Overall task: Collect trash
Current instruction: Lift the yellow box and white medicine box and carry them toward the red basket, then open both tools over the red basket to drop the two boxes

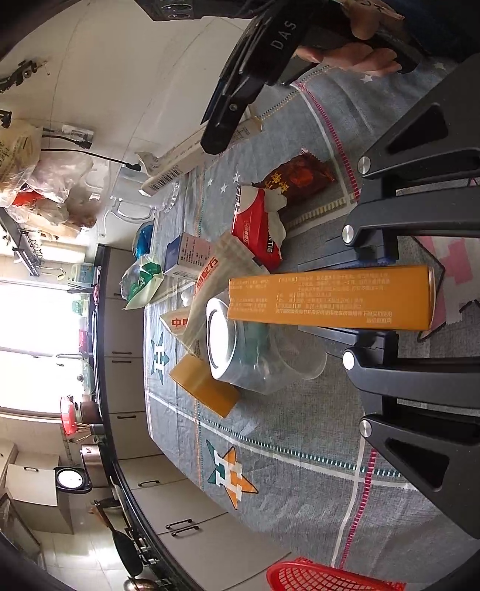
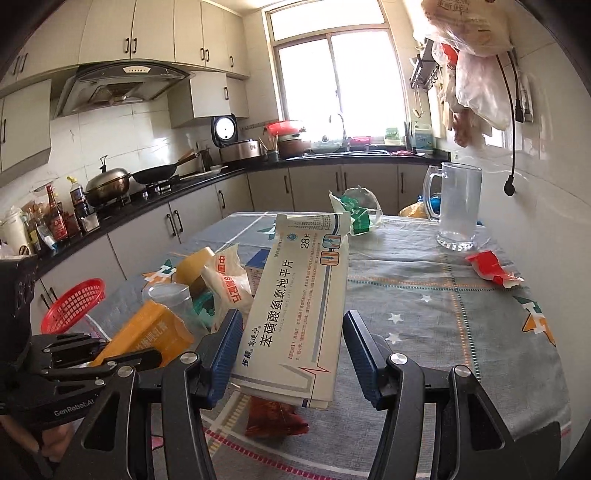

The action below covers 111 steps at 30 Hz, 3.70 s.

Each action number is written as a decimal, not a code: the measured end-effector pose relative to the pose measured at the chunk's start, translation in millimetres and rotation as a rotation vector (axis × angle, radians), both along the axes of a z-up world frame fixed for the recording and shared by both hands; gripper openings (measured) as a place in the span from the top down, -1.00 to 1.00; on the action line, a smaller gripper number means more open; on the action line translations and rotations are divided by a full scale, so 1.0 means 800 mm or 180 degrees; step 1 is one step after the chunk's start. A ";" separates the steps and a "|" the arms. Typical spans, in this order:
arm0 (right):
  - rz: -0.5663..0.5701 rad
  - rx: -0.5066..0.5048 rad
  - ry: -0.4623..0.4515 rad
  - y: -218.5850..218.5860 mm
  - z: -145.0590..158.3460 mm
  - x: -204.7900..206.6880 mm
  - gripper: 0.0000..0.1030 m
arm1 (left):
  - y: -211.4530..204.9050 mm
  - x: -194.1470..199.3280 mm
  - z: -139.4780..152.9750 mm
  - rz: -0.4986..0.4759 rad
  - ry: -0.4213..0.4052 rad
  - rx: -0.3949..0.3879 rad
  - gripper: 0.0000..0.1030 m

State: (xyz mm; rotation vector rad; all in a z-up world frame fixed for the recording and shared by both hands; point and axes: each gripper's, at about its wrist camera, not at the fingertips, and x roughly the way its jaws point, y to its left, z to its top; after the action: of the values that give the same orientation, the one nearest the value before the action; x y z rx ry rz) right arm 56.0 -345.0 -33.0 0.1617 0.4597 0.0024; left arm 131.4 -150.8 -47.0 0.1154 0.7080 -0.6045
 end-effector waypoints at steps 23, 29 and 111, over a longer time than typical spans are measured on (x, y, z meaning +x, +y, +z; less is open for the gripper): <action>0.0065 0.0421 0.0150 -0.001 -0.001 -0.012 -0.19 | 0.035 -0.034 0.031 0.0088 -0.0242 -0.0045 0.58; 0.0158 0.0465 0.0192 0.030 -0.002 -0.030 -0.19 | 0.052 -0.034 0.031 0.0156 -0.0234 -0.0086 0.58; 0.1939 0.0501 0.0690 0.357 0.031 0.146 -0.19 | 0.409 0.052 0.018 0.2025 -0.0043 -0.0667 0.58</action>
State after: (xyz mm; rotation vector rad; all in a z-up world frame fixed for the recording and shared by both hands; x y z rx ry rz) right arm 172.8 -59.5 -8.1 0.1720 0.7114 0.6244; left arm 173.0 176.3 -32.5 -0.2934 0.6196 -0.0639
